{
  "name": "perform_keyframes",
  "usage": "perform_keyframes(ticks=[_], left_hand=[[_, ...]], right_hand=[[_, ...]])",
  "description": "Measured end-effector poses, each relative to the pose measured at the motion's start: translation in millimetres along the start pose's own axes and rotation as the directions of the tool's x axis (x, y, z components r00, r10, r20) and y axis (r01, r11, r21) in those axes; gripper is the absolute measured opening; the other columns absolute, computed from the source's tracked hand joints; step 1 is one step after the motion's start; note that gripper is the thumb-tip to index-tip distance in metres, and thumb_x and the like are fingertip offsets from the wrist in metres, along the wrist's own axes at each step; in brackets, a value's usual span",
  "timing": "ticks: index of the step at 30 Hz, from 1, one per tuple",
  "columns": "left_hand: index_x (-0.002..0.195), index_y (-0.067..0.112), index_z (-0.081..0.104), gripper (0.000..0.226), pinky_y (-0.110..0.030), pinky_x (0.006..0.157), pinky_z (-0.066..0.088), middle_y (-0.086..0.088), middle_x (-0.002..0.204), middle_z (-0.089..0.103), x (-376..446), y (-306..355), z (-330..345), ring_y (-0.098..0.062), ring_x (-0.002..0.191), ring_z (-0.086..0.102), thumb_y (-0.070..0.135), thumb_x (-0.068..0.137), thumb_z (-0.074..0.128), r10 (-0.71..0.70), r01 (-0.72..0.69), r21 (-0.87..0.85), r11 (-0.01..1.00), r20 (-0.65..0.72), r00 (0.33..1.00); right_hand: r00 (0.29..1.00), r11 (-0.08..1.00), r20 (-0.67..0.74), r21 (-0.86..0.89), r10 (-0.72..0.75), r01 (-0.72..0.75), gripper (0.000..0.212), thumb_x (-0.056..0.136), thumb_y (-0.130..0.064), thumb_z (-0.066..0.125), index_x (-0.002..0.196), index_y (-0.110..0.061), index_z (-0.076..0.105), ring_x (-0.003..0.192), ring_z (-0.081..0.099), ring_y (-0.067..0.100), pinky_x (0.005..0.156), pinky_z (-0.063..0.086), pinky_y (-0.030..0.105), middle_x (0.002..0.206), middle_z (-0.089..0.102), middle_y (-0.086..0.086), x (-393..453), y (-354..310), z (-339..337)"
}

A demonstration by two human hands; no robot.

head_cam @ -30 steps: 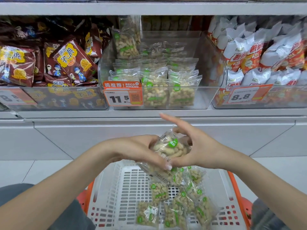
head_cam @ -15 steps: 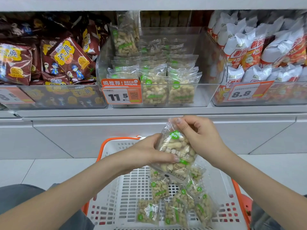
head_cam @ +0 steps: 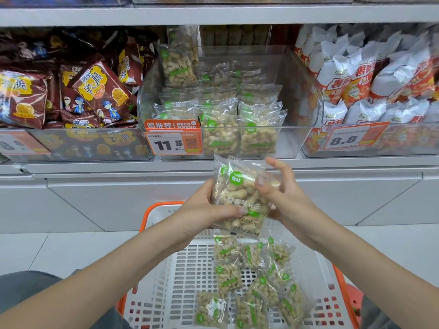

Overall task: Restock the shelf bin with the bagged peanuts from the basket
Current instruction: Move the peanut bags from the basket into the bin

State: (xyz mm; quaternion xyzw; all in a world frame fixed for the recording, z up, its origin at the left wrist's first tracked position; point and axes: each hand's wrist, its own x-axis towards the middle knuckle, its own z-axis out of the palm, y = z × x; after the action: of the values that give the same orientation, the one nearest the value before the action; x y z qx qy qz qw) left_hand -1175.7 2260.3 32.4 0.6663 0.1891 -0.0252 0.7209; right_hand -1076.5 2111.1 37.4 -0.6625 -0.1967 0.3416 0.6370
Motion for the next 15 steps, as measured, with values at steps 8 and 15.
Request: perform_keyframes(ticks=[8,15], left_hand=[[0.117,0.037,0.042,0.069,-0.028,0.092,0.051,0.002,0.120,0.061,3.0,5.6,-7.5,-0.008,0.109,0.061,0.033,0.056,0.077,0.117,-0.142,0.178,0.974,0.143,0.983],[0.141,0.027,0.023,0.088,-0.031,0.105,0.027,0.006,0.133,0.038,9.9,56.2,-69.1,-0.012,0.127,0.029,0.077,0.070,0.039,0.373,-0.223,0.707,0.671,-0.062,0.926]], right_hand=[[0.992,0.982,0.122,0.187,-0.033,0.010,0.093,0.036,-0.045,0.094,0.116,-0.015,0.059,0.097,0.069,0.027,0.073,0.057,0.032,0.107,0.071,0.014,4.0,7.4,10.3],[0.969,0.969,-0.046,0.020,-0.244,0.245,0.051,0.054,-0.026,0.089,0.096,-0.008,0.067,0.074,0.071,0.017,0.060,0.057,0.029,0.087,0.073,0.009,55.4,-68.4,20.2]])
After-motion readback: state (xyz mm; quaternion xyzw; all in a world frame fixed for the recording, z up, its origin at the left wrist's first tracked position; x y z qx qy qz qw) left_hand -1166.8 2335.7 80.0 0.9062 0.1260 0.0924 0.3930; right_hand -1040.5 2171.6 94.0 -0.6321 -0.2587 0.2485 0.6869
